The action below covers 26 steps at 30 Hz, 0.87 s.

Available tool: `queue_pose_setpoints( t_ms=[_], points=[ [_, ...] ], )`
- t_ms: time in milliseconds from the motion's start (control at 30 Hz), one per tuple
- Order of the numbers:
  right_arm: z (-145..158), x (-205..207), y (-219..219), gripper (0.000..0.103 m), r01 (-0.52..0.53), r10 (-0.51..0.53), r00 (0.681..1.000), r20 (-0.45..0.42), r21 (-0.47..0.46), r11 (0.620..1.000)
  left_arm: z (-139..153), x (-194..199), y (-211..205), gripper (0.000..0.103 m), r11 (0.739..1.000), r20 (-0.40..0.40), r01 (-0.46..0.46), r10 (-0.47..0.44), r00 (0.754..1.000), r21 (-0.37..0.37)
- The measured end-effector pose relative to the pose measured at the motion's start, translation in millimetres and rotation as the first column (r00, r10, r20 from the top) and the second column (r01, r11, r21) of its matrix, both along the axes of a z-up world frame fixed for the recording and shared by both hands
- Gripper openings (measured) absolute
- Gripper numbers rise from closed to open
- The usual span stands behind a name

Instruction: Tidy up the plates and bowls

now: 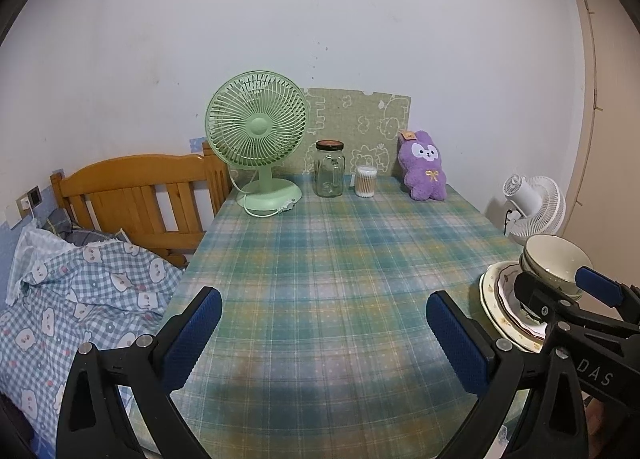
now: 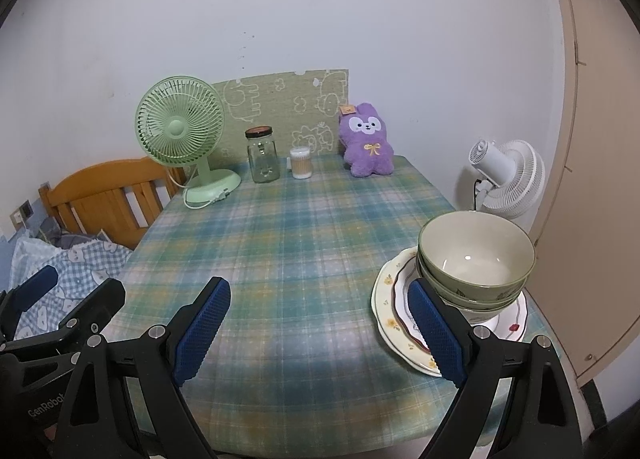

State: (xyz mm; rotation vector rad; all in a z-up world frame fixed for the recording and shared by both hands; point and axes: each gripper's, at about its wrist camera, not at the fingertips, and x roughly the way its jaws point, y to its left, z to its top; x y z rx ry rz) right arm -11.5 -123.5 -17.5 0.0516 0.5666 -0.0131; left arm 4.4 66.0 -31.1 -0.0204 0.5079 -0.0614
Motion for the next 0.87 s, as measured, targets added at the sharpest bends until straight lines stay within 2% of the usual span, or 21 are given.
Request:
queue_pose_setpoints(
  t_ms=[867],
  points=[
    [-5.5,11.3,-0.7,0.092,-0.004,0.004,0.999,-0.039,-0.002,1.000,-3.4,7.6,-0.1,0.103,1.000,-0.027,-0.010,0.009,1.000,-0.014]
  ],
)
